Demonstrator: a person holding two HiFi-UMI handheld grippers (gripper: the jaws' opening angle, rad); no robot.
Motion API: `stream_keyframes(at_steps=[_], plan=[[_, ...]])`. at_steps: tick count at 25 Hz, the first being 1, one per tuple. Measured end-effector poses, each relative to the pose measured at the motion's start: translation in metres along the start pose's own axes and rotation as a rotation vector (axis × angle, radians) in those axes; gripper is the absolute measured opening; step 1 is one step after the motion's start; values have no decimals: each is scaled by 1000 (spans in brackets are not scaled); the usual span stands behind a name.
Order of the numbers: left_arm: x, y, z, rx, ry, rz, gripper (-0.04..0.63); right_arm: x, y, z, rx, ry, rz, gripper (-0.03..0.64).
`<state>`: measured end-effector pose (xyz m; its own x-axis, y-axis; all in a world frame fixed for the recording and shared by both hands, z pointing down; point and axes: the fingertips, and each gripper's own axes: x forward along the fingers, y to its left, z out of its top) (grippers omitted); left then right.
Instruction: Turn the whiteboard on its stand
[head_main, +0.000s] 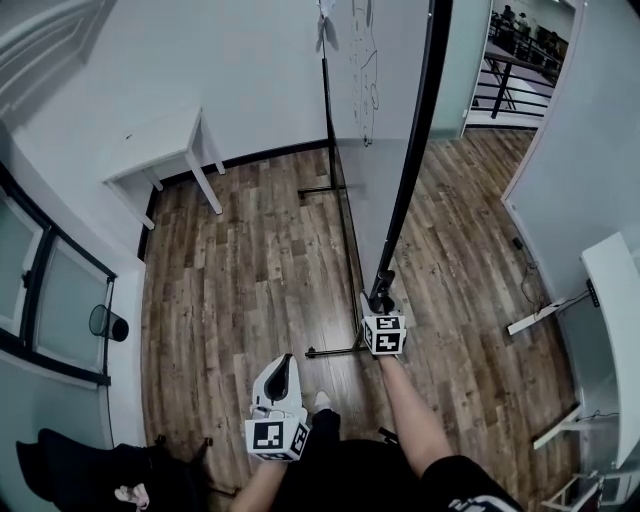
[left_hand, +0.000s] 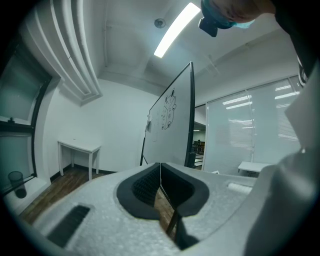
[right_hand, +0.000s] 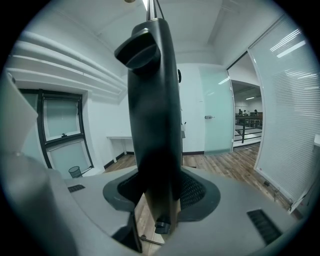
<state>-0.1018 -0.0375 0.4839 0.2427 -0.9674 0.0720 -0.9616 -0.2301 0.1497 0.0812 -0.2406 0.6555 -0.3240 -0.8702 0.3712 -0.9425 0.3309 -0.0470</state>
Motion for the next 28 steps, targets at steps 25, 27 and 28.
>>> stream_keyframes(at_steps=[25, 27, 28], plan=[[-173, -123, -23, 30, -55, 117, 18, -153, 47, -64, -13, -4, 68, 179], [-188, -128, -23, 36, -56, 133, 18, -161, 49, -64, -14, -4, 75, 179], [-196, -130, -24, 34, -55, 143, 18, -166, 51, -66, -16, -1, 75, 179]])
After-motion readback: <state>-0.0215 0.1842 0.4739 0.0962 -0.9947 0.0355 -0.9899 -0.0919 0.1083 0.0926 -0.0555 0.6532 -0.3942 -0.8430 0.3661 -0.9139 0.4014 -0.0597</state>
